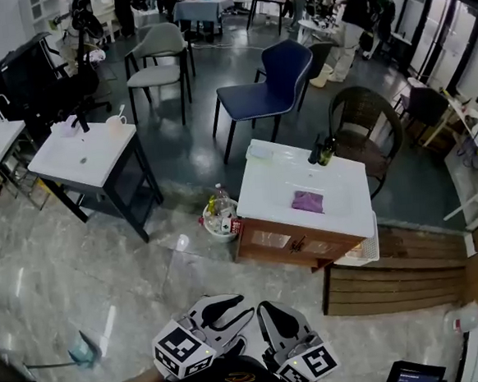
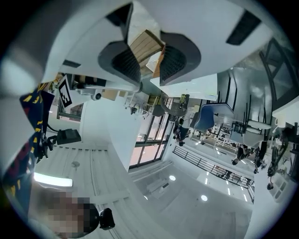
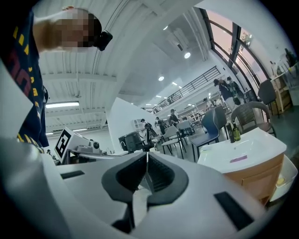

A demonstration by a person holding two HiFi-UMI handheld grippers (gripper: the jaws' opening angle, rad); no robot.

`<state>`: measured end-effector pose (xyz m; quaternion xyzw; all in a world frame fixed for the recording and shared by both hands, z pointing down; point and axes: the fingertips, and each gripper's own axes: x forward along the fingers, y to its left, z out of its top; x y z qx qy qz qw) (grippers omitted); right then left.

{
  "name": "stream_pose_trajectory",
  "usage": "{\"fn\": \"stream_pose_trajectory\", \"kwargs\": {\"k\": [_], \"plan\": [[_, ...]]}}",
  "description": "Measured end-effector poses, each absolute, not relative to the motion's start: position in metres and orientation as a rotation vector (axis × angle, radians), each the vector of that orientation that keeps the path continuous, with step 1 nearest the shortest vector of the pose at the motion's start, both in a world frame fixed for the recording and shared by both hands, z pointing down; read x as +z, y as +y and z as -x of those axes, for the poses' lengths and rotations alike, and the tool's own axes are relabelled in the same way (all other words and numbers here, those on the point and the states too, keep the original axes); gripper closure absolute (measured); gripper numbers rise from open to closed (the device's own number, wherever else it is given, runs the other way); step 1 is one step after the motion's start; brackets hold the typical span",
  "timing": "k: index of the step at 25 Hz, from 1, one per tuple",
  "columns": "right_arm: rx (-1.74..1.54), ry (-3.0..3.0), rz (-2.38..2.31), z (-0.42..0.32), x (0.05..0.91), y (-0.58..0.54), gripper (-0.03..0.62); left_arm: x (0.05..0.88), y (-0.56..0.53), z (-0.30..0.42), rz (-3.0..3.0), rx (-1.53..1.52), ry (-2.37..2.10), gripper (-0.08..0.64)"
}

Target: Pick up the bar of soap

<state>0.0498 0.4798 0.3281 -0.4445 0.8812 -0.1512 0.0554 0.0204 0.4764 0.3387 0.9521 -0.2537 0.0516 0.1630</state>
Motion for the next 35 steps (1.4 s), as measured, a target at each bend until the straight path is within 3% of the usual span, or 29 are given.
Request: {"fn": "stream_pose_trajectory", "kwargs": {"k": [21,35], "plan": [[-0.459,2.666,1.510,0.002,0.336,0.308,0.572,0.345,0.294,0.030,-2.739,0.088,-0.561,0.422],[-0.638,2.618,1.554,0.022,0.364,0.230,0.572,0.373,0.211,0.051,-2.667,0.125,-0.487,0.423]]}}
